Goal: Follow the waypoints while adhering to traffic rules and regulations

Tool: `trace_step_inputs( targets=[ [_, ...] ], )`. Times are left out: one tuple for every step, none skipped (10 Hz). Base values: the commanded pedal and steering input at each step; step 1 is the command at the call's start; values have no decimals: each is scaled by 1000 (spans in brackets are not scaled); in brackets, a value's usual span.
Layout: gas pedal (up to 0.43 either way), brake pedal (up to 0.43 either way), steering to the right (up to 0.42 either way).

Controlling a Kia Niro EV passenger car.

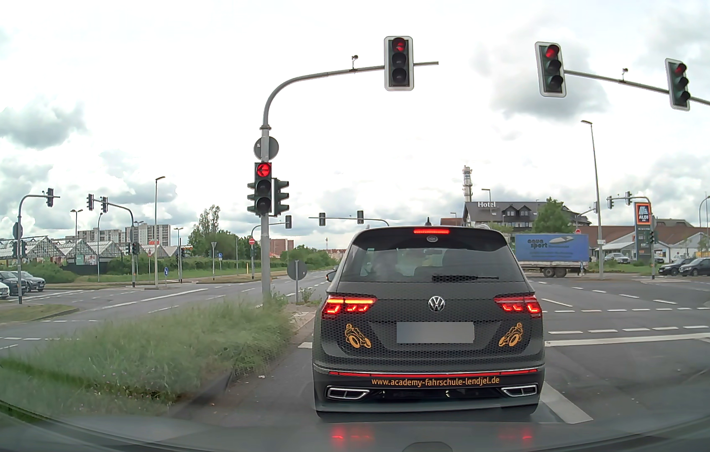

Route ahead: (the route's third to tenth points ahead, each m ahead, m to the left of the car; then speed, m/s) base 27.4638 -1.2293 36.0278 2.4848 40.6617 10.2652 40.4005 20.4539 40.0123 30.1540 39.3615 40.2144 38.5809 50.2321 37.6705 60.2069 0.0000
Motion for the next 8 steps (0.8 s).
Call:
trace_step_inputs(
  targets=[
    [0,256,6],
    [0,262,5],
    [0,256,5],
    [0,262,5],
    [0,262,5],
    [0,256,6],
    [0,262,5],
    [0,256,5]
  ],
)
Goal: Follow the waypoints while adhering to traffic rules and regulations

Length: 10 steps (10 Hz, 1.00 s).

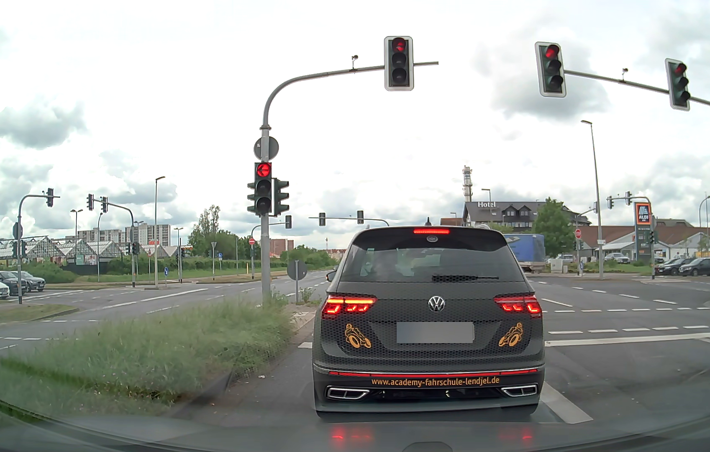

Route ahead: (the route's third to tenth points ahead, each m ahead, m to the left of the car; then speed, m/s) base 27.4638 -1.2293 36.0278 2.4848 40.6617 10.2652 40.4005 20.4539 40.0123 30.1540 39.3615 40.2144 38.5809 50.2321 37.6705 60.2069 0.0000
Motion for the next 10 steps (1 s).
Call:
trace_step_inputs(
  targets=[
    [0,256,6],
    [0,256,6],
    [0,262,5],
    [0,256,5],
    [0,256,5],
    [0,262,5],
    [0,256,5],
    [0,256,5],
    [0,256,5],
    [0,262,6]
  ],
)
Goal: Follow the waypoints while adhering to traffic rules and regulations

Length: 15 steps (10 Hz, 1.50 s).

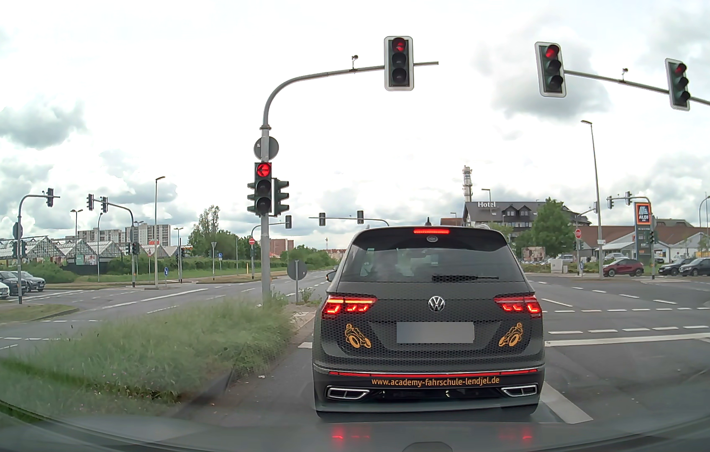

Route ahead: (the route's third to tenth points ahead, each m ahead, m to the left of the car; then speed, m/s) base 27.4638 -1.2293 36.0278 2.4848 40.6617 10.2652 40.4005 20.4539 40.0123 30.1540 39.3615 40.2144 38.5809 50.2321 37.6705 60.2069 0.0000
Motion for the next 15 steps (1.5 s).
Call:
trace_step_inputs(
  targets=[
    [0,256,5],
    [0,256,5],
    [0,256,5],
    [0,256,5],
    [0,256,5],
    [0,256,5],
    [0,256,5],
    [0,256,5],
    [0,256,5],
    [0,256,5],
    [0,256,5],
    [0,256,5],
    [0,256,5],
    [0,256,5],
    [0,256,5]
  ],
)
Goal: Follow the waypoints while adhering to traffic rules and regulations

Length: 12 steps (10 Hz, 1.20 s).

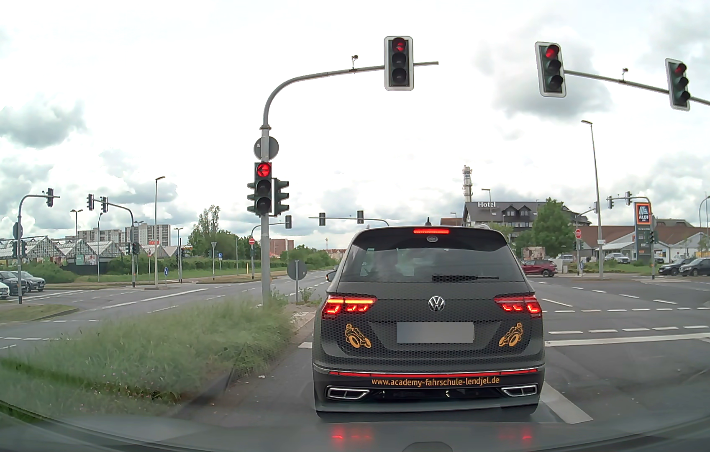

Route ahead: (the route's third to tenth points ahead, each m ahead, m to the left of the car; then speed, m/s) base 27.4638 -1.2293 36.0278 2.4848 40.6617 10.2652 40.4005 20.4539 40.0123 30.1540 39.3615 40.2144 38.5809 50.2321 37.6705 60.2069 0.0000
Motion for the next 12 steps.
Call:
trace_step_inputs(
  targets=[
    [0,256,5],
    [0,256,5],
    [0,262,5],
    [0,256,5],
    [0,256,5],
    [0,256,5],
    [0,256,5],
    [0,256,5],
    [0,256,5],
    [0,256,5],
    [0,256,5],
    [0,256,5]
  ],
)
